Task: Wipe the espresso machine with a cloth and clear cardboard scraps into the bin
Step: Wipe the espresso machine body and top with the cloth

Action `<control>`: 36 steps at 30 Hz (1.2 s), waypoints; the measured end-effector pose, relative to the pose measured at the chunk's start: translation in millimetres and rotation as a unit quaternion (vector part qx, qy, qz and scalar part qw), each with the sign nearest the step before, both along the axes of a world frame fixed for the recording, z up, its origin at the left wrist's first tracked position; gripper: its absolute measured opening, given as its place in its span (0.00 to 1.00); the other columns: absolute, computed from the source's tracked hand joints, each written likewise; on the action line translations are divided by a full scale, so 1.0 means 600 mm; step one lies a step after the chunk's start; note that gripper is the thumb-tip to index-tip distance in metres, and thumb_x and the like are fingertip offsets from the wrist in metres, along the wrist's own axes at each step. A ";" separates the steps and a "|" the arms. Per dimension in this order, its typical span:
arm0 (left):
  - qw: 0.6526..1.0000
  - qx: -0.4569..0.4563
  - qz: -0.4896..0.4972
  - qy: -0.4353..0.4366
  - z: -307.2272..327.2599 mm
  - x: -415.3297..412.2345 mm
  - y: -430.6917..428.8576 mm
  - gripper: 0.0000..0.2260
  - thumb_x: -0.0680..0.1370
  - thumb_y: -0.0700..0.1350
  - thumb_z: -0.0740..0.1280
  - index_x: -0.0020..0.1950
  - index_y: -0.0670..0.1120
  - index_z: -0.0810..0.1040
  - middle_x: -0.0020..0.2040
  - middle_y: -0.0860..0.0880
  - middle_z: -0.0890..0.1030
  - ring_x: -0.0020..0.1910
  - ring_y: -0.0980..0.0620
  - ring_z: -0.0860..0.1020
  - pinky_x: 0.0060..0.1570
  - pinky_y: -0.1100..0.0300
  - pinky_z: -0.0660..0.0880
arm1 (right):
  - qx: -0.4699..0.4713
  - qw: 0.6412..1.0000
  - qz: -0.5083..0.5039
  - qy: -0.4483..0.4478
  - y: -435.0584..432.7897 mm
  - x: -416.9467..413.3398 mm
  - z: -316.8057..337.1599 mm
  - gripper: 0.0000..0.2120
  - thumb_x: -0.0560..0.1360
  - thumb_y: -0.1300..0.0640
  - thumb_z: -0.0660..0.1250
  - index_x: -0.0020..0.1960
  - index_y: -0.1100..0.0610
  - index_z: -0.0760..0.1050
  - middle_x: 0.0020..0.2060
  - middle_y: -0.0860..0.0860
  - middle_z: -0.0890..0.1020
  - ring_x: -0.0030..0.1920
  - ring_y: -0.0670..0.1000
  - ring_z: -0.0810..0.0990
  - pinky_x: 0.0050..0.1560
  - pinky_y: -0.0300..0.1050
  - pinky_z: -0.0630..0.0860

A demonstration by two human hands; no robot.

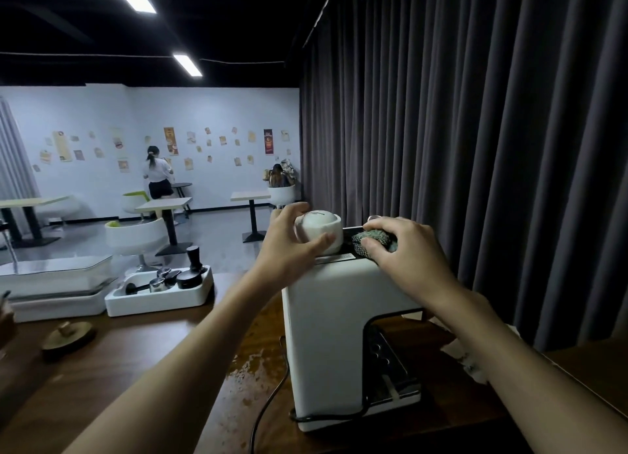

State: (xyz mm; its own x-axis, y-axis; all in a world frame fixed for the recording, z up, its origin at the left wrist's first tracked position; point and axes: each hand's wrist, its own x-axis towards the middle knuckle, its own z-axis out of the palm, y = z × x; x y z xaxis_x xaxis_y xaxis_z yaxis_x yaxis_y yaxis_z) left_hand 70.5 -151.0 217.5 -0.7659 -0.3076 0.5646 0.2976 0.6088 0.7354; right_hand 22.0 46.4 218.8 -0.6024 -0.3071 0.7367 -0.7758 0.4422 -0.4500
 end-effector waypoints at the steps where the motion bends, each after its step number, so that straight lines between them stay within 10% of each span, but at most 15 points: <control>1: 1.000 0.006 -0.007 -0.004 0.000 -0.001 0.000 0.32 0.72 0.49 0.77 0.73 0.50 0.67 0.67 0.44 0.73 0.62 0.48 0.76 0.64 0.50 0.75 | 0.001 1.000 0.001 -0.001 -0.001 0.000 -0.001 0.11 0.74 0.56 0.71 0.56 0.55 0.82 0.52 0.51 0.84 0.53 0.49 0.80 0.53 0.37 0.71; 10: 0.998 -0.018 0.048 0.023 -0.011 -0.001 0.005 0.39 0.63 0.59 0.76 0.70 0.54 0.63 0.61 0.48 0.71 0.63 0.47 0.72 0.63 0.47 0.73 | 0.001 1.000 -0.007 -0.008 -0.001 0.004 -0.001 0.12 0.74 0.55 0.71 0.57 0.54 0.82 0.55 0.52 0.83 0.56 0.51 0.80 0.58 0.45 0.74; 14: 0.999 0.021 -0.029 0.008 -0.015 -0.003 0.002 0.44 0.69 0.51 0.79 0.76 0.59 0.55 0.66 0.54 0.71 0.59 0.62 0.76 0.56 0.68 0.74 | 0.002 1.000 -0.009 -0.008 -0.002 0.004 0.000 0.12 0.74 0.56 0.71 0.57 0.55 0.82 0.56 0.52 0.83 0.56 0.52 0.80 0.58 0.42 0.73; 19: 0.999 0.008 0.015 0.029 -0.012 -0.002 0.005 0.36 0.66 0.54 0.77 0.68 0.54 0.63 0.63 0.45 0.72 0.62 0.46 0.74 0.61 0.46 0.76 | 0.004 1.000 -0.010 -0.003 -0.002 0.004 -0.001 0.12 0.75 0.56 0.71 0.57 0.55 0.82 0.55 0.51 0.83 0.56 0.51 0.80 0.56 0.39 0.71; 26: 0.998 0.038 -0.055 0.011 -0.015 -0.001 0.002 0.45 0.70 0.49 0.78 0.78 0.57 0.53 0.65 0.55 0.70 0.55 0.66 0.77 0.51 0.69 0.76 | 0.005 1.000 -0.007 -0.002 -0.002 0.004 -0.001 0.11 0.75 0.56 0.70 0.57 0.55 0.82 0.54 0.49 0.84 0.53 0.49 0.80 0.52 0.34 0.69; 30: 0.998 0.004 0.028 0.061 -0.017 -0.001 0.007 0.36 0.65 0.56 0.76 0.68 0.55 0.61 0.61 0.49 0.70 0.61 0.51 0.72 0.61 0.52 0.74 | 0.007 1.000 -0.008 -0.002 -0.002 0.004 -0.001 0.11 0.75 0.55 0.70 0.58 0.54 0.81 0.54 0.49 0.83 0.52 0.48 0.80 0.52 0.34 0.69; 36: 0.997 0.035 -0.059 0.030 -0.017 0.001 0.005 0.46 0.70 0.50 0.78 0.77 0.61 0.50 0.68 0.52 0.70 0.65 0.56 0.72 0.65 0.56 0.73 | 0.008 1.000 -0.009 -0.007 -0.002 0.006 0.001 0.11 0.75 0.56 0.70 0.57 0.55 0.81 0.54 0.50 0.84 0.52 0.48 0.80 0.50 0.32 0.68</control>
State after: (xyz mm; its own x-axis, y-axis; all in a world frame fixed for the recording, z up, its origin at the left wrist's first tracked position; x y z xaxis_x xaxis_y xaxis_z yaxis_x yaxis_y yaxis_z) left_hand 71.0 -148.1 207.3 -0.7645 -0.2565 0.5914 0.4097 0.5150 0.7530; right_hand 25.5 45.5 219.3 -0.6176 -0.3072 0.7241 -0.7617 0.4630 -0.4533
